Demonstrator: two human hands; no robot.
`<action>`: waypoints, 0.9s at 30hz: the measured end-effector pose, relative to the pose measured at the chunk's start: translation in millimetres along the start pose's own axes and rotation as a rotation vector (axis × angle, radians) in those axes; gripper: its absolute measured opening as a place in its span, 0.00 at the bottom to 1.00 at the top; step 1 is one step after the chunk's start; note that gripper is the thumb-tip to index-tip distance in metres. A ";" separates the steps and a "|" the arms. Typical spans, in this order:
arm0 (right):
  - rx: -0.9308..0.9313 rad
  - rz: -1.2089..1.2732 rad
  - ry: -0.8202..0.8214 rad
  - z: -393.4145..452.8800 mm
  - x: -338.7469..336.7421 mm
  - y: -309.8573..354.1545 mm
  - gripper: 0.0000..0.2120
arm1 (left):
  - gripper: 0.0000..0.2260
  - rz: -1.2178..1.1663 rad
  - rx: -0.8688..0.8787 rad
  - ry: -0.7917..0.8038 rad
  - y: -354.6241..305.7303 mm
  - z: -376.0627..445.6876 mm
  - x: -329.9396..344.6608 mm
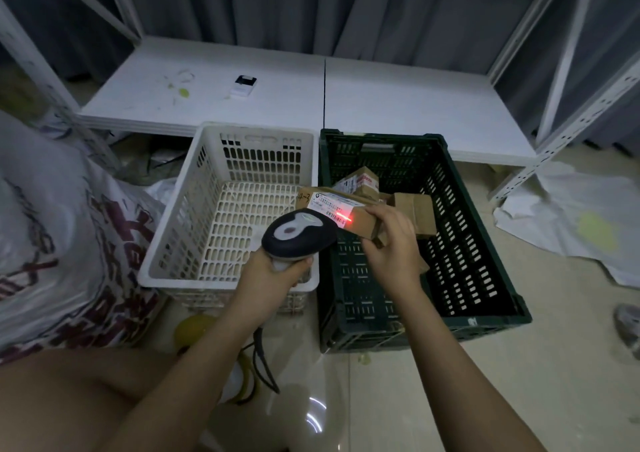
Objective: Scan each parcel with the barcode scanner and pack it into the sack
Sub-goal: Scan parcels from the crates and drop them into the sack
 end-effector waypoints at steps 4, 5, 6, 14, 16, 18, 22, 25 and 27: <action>-0.004 -0.003 -0.004 0.8 -1.7 2.3 0.24 | 0.06 0.003 0.001 0.010 0.2 1.0 1.7; -0.005 -0.001 -0.002 0.7 -1.2 3.0 0.24 | 0.06 -0.002 0.001 0.008 0.5 1.5 1.2; -0.008 0.001 -0.002 0.9 -0.5 3.5 0.24 | 0.07 -0.002 -0.001 0.008 1.5 2.1 0.9; -0.019 0.006 -0.024 0.2 -0.7 7.9 0.24 | 0.14 0.059 -0.012 -0.011 8.7 6.2 -1.2; -0.036 0.019 -0.038 1.5 -4.1 13.7 0.24 | 0.15 0.044 -0.014 -0.023 3.8 6.0 -3.8; -0.066 0.052 -0.059 7.5 -10.3 27.1 0.23 | 0.18 0.008 -0.006 -0.048 -6.1 7.5 -11.1; -0.086 0.107 -0.068 31.0 -18.8 71.1 0.23 | 0.17 0.004 0.063 -0.170 -52.9 1.7 -44.3; -0.203 0.168 -0.070 55.7 -18.7 130.6 0.22 | 0.13 -0.017 0.150 -0.308 -102.3 -17.9 -91.8; -0.319 0.233 -0.075 59.9 -22.5 191.8 0.22 | 0.15 -0.049 0.217 -0.450 -131.6 -51.7 -140.6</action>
Point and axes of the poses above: each hand's wrist, its own z-axis towards the middle knuckle, its own x-axis out of the palm, y = z × x, the point moved 8 cm from there along z, towards the middle knuckle, and after that the axes turned 9 degrees about z, right-handed, at the moved point
